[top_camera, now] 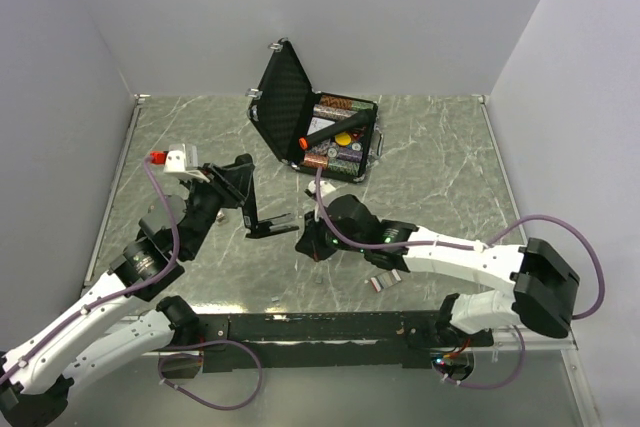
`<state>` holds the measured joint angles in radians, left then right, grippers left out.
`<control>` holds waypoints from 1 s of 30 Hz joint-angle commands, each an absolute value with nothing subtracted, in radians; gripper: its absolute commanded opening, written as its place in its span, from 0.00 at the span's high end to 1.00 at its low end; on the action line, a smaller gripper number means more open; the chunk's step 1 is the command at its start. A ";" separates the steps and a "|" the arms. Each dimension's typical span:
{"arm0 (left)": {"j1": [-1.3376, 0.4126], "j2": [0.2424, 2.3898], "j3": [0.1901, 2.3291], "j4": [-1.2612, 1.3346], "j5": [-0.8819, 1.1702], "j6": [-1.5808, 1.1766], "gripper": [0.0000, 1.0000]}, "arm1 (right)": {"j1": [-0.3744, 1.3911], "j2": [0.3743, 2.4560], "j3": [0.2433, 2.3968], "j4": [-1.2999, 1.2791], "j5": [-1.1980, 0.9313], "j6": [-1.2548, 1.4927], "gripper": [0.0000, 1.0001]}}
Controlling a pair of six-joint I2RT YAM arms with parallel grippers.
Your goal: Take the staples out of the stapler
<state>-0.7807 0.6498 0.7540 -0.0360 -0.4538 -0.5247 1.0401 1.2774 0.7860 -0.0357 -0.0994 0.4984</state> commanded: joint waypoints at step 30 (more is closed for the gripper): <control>-0.785 0.678 0.867 -0.072 -0.256 -0.624 0.99 | 0.973 1.344 0.996 0.072 -0.008 0.442 1.00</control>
<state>-0.7815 0.6708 0.8146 -0.1242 -0.3229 -0.5888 0.9821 1.3926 0.9417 0.0586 -0.0273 0.5026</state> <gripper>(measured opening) 0.338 0.007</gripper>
